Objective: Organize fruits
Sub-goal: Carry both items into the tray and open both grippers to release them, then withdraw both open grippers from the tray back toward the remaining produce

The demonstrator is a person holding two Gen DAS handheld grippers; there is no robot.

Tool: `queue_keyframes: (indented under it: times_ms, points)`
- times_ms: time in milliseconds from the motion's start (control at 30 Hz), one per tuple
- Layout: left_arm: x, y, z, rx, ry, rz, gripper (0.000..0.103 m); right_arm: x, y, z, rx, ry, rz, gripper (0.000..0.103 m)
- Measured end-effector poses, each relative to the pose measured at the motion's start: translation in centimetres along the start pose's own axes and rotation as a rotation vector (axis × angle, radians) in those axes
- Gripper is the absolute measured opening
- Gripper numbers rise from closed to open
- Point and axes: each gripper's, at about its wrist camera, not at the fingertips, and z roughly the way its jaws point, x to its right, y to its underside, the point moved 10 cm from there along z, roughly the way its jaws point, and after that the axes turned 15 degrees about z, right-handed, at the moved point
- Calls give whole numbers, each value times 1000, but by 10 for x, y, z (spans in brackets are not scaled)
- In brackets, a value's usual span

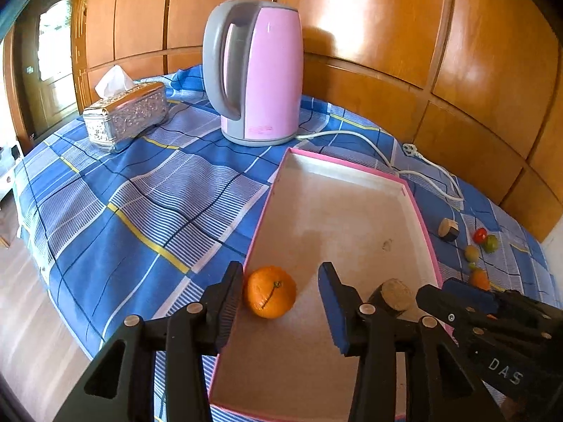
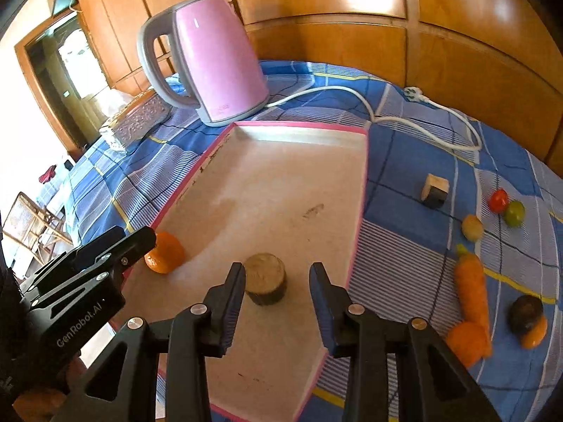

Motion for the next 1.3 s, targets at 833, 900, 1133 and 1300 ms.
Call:
queue_keyframes:
  times_ms: [833,900,1133,1300]
  points:
    - [59,5,-19,10,76,110,45,51,14,-43,94,75,99,38]
    - [65,6,-19,9,86,120,45,59,15,-46,96,82,116,38]
    - [87,7,-20,11,131,163,45,98,19,-56,106,123,200,38]
    - [103,8,-20,10,166,191,45,127,25,-62,112,155,251,38]
